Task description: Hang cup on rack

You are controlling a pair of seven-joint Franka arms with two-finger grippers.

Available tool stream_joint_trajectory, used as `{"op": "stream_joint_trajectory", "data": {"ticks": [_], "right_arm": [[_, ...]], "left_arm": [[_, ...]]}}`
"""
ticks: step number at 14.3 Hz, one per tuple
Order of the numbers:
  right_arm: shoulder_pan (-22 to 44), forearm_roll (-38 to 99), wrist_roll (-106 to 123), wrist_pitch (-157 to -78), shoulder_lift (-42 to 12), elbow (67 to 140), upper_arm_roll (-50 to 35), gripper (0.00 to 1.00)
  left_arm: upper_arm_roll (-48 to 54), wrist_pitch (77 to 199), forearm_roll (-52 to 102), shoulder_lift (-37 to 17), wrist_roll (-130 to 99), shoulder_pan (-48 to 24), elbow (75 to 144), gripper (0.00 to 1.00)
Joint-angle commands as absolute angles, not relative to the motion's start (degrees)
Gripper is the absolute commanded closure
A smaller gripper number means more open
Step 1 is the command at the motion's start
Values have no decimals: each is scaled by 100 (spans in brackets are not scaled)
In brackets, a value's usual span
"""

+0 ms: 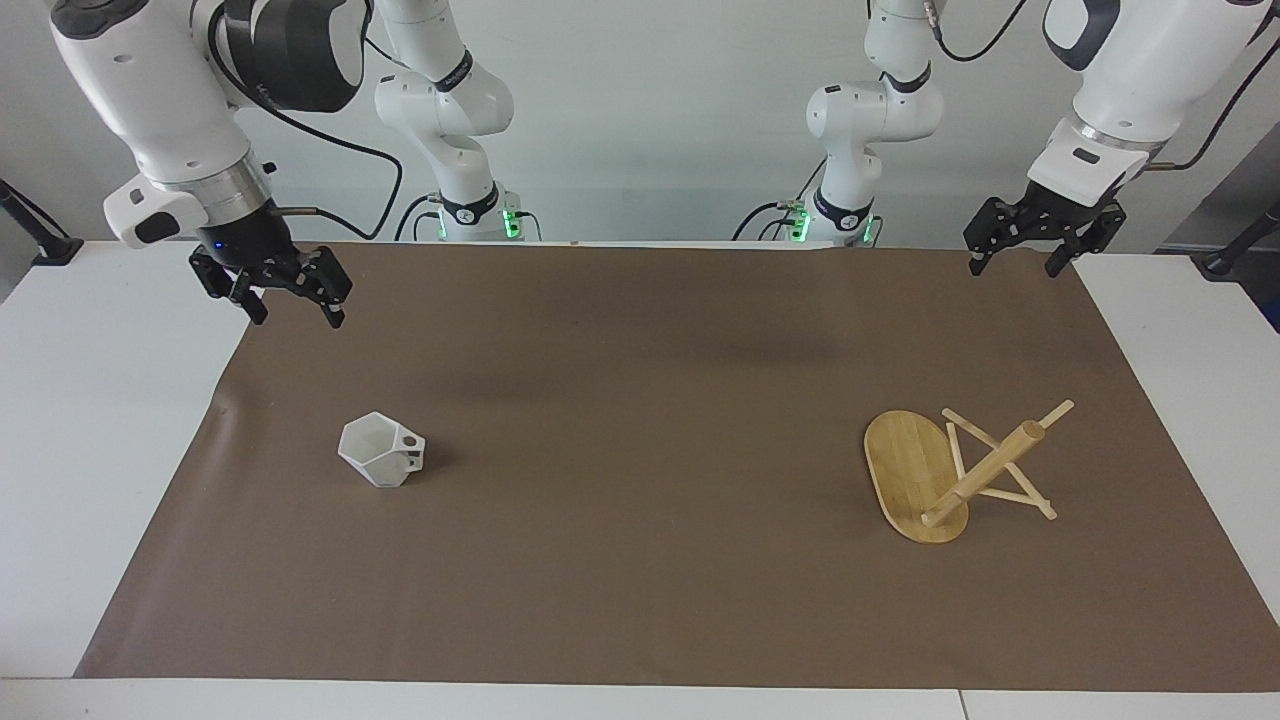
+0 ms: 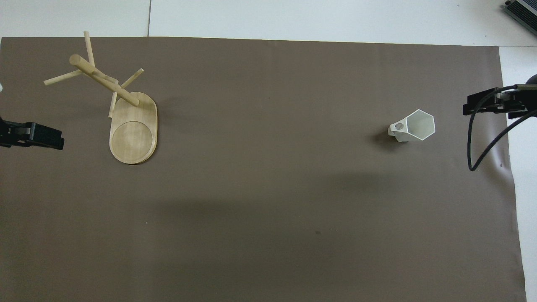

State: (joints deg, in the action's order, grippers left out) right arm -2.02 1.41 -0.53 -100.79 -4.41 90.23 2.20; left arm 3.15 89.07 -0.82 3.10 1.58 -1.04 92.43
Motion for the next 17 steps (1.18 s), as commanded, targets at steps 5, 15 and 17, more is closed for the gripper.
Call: {"op": "stream_joint_trajectory", "data": {"ticks": [5,15,17], "right_arm": [[-255,79,62,-11572,-281,10316,255,0],[-246,35,517,-13104,-1125,10863,255,0],[-255,26,632,-13105,-1186,10863,255,0]], "left_arm": [[308,8824,-53,387,150,-79,9290,0],[308,8833,-53,387,158,-79,9290,0],[316,8833,-53,387,149,-79,9290,0]]}}
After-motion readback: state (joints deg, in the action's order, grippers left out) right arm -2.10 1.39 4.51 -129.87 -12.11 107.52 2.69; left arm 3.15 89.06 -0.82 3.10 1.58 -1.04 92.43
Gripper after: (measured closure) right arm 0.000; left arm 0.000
